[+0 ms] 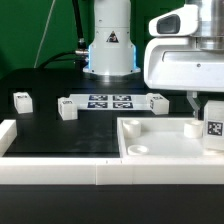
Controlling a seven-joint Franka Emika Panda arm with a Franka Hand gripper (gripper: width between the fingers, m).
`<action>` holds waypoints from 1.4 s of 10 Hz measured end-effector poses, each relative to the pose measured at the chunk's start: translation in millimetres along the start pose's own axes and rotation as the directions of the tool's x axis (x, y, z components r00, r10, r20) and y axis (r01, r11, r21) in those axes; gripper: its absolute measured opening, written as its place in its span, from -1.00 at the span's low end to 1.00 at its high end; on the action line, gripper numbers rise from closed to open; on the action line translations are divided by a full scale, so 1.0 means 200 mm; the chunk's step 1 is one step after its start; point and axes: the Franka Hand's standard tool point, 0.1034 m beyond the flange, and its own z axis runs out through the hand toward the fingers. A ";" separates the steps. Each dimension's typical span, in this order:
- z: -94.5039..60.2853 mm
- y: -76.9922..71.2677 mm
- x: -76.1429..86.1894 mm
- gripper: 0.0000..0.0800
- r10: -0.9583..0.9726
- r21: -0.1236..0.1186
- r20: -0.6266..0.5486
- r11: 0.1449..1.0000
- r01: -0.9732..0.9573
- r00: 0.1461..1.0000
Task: Assemble one leg
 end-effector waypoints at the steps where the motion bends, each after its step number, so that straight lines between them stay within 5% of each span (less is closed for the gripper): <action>1: 0.00 0.00 0.00 -0.27 0.129 -0.001 -0.002 0.992 -0.129 0.992; 4: 0.00 0.00 0.00 -0.27 0.453 0.007 0.005 0.891 -0.453 0.891; 10: 0.01 -0.01 -0.02 -0.27 0.866 0.003 0.020 0.500 -0.866 0.499; 13: 0.01 -0.02 -0.02 -0.27 0.874 0.003 0.023 0.485 -0.874 0.485; 14: 0.01 -0.02 -0.02 0.12 0.853 0.005 0.023 0.521 -0.854 0.521</action>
Offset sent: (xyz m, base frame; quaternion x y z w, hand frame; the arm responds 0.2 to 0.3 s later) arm -0.0062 -0.0027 -0.0127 -0.0082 0.0082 0.2544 0.9670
